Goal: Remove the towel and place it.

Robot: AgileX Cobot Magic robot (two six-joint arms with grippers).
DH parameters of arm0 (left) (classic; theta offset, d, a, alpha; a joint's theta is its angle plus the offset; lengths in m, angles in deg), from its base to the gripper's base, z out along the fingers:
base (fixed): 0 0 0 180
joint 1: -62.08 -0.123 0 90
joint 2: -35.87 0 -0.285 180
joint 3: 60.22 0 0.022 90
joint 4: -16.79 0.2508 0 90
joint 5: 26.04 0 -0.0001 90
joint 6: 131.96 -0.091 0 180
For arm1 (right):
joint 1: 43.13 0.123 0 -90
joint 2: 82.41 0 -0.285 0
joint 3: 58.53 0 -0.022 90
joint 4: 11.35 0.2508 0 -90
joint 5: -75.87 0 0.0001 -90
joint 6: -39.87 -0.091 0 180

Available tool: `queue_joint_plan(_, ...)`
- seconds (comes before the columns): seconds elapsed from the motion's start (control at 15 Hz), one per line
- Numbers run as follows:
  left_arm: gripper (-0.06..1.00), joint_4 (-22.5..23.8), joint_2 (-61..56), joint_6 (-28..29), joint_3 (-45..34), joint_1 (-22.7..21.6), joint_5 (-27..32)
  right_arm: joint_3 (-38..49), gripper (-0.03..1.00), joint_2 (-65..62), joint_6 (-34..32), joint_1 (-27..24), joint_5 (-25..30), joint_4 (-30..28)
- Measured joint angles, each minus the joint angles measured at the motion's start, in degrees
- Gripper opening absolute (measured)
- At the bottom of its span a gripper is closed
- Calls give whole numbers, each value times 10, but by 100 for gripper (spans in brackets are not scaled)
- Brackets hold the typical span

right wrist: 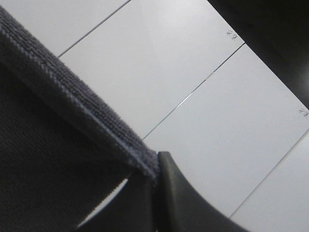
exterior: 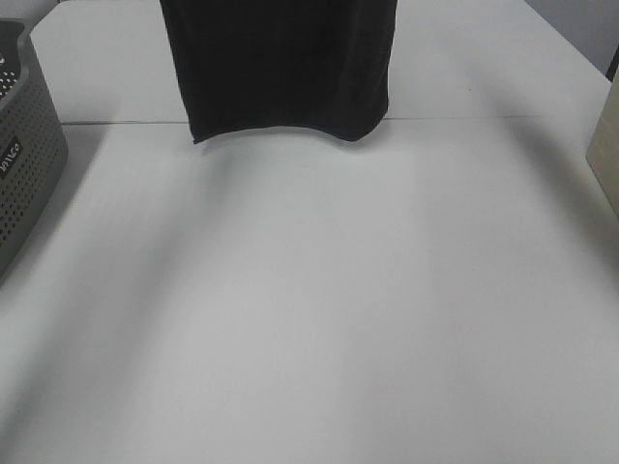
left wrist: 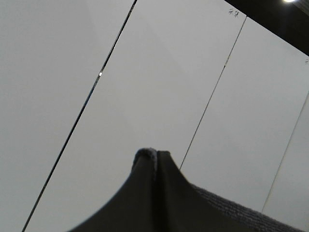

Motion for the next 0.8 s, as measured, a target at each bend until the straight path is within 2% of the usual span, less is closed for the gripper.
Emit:
queue_joint_plan(0.13, 0, 0, 0, -41, 0, 0, -11, -2, 1, 6, -19, -2, 9, -1)
queue_joint_plan(0.2, 0, 0, 0, -74, 0, 0, -23, -2, 1, 6, -32, -2, 42, -1)
queue_joint_plan(0.27, 0, -2, 0, -101, -5, 0, -46, -2, 1, 2, -55, -2, 120, 9)
queue_joint_plan(0.53, 0, -26, -14, -138, -81, 10, -58, -2, 1, -14, -54, -3, 269, 59)
queue_joint_plan(0.67, 0, -28, -49, -156, -151, 16, -53, -2, 1, -16, -1, -10, 336, 144)
queue_joint_plan(0.8, 0, -29, -96, -161, -228, 16, -34, -2, 1, -19, 109, -12, 414, 254)
